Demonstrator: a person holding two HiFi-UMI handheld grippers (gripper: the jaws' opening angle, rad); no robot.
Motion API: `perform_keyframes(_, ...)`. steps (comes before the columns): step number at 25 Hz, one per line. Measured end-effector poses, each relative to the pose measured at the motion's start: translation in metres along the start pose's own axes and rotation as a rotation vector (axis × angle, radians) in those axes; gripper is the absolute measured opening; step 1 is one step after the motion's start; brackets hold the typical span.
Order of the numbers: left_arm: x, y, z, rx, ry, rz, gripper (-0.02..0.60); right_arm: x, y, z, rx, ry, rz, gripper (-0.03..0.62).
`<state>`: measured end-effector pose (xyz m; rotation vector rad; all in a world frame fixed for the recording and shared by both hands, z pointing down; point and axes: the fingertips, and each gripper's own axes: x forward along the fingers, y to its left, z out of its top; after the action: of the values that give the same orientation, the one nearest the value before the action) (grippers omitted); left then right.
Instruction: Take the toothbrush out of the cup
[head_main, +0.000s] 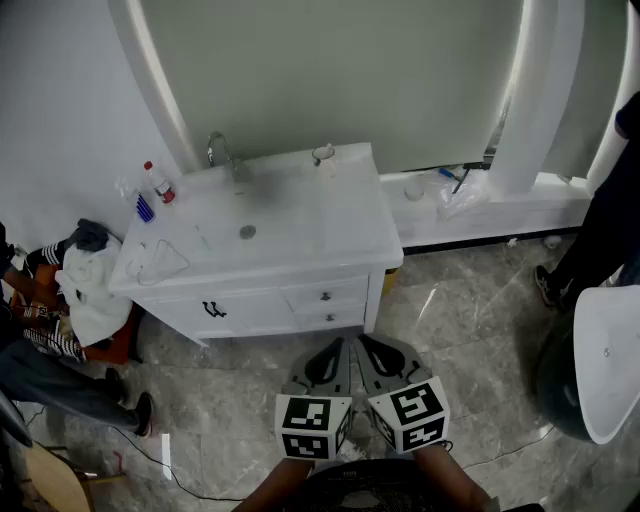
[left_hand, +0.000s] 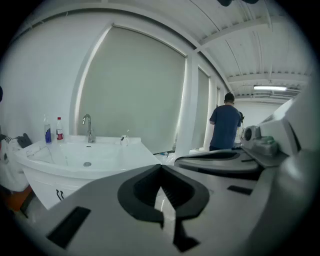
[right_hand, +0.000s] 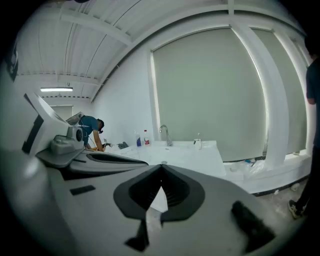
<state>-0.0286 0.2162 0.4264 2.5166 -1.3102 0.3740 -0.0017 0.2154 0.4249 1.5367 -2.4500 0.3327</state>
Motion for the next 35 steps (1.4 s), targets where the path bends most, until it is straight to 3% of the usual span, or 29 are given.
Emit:
perform_keyframes(23,-0.019,0.019,0.000,-0.031,-0.025,-0.004,0.009,0.008,0.026,0.005,-0.007,0.005,0.008,0.011)
perform_keyframes(35,0.014,0.029,0.010,-0.045,-0.016,0.017,0.009,0.035,0.004,0.010,-0.009,0.006,0.043,0.011)
